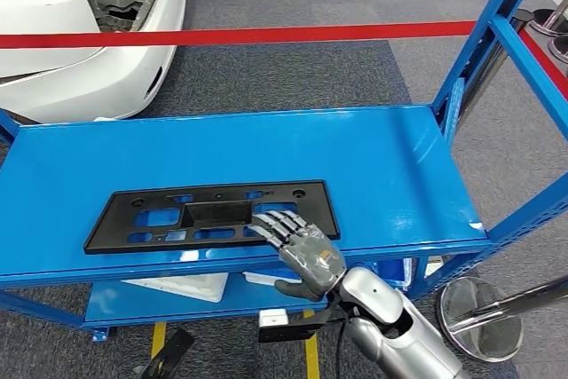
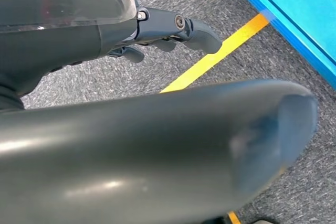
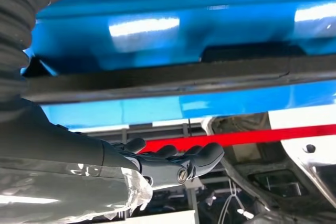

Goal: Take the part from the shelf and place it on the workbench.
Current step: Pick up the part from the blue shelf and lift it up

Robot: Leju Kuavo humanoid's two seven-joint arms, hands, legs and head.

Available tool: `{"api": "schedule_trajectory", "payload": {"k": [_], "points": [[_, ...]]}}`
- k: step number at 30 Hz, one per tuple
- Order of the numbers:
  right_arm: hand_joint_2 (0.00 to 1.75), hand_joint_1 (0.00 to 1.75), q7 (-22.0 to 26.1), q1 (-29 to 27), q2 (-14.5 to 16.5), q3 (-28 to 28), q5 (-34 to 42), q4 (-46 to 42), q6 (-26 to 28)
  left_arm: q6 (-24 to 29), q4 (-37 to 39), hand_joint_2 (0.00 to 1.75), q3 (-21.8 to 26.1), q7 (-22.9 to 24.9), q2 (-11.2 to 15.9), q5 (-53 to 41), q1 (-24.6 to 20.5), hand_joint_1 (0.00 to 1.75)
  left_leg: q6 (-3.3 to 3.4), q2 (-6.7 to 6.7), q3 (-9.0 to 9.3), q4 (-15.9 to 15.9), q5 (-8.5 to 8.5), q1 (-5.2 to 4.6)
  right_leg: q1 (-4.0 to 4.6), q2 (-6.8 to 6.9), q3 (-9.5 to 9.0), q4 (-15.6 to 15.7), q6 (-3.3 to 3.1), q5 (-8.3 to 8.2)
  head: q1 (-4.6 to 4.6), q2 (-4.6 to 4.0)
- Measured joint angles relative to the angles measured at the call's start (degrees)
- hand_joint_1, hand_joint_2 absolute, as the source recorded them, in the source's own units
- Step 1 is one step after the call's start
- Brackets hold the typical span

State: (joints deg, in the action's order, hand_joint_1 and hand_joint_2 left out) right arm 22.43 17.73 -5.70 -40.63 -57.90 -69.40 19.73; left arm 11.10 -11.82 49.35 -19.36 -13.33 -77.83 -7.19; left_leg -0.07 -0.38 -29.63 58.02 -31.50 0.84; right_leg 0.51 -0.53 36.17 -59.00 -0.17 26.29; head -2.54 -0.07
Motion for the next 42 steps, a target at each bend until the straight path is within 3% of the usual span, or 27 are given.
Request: {"api": "schedule_trajectory", "payload": {"k": [10, 22, 30, 42], "points": [[1.75, 0.0, -1.87, 2.05, -0.27, -0.16, -0.21, 1.03, 3.6, 0.13, 0.0, 0.0, -0.1, 0.32, 0.0, 0.03, 0.01, 0.0, 0.0, 0.0, 0.0, 0.0, 0.0, 0.0, 0.0, 0.0, 0.0, 0.0, 0.0, 0.0, 0.0, 0.0], [1.75, 0.0, -3.15, 2.08, -0.84, 1.65, -0.69, 1.05, 4.19, 0.15, 0.0, 0.0, -0.2, 0.31, 0.0, 0.11, 0.03, 0.0, 0.0, 0.0, 0.0, 0.0, 0.0, 0.0, -0.01, 0.0, 0.0, 0.0, 0.0, 0.0, 0.0, 0.0], [1.75, 0.0, -4.27, 2.53, -0.85, 2.87, -4.04, 4.88, 4.18, 0.14, 0.0, 0.0, -0.31, 0.32, 0.0, 0.38, 0.03, 0.0, 0.0, 0.0, -0.01, 0.0, 0.0, 0.0, -0.01, 0.01, 0.0, 0.0, 0.0, 0.0, 0.0, 0.0], [1.75, 0.0, -7.1, 5.2, -0.65, 3.49, -11.46, 11.62, 9.39, 0.14, 0.0, 0.0, -1.1, 0.32, 0.0, 0.89, 0.04, 0.0, 0.0, 0.0, 0.0, 0.0, 0.0, 0.0, -0.01, 0.01, -0.01, 0.0, 0.0, 0.0, 0.0, 0.0]]}}
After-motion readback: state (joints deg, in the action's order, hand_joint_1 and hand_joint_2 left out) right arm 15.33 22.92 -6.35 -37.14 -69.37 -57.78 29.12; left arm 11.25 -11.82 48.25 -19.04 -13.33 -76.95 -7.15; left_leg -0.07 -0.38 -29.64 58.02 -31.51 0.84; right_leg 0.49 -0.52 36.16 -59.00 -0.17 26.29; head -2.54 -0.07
